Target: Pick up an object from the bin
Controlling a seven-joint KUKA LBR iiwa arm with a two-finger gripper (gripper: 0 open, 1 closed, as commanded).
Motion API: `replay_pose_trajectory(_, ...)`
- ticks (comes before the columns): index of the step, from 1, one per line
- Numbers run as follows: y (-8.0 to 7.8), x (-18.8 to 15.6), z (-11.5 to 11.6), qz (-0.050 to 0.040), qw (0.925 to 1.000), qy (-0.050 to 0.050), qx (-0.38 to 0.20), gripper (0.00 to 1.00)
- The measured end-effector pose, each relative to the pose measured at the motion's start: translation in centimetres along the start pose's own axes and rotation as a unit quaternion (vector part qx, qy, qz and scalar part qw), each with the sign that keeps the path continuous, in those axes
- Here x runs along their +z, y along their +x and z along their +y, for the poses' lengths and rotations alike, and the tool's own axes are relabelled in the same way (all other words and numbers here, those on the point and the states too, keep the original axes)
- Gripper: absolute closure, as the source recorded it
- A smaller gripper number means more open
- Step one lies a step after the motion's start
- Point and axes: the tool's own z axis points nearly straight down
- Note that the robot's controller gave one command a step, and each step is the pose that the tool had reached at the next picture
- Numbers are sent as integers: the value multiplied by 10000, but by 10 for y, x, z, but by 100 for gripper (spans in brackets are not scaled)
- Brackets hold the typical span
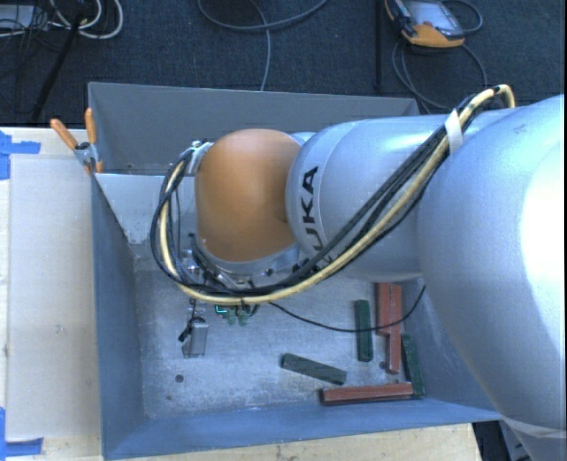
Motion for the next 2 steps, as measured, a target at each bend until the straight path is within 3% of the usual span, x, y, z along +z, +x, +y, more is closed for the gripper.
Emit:
replay_pose_trajectory(1, -44, 2, -84, -56, 10000, 12, 68, 0)
replay_pose_trajectory(2, -50, 13, -50, -47, 9957, -8, -929, 0)
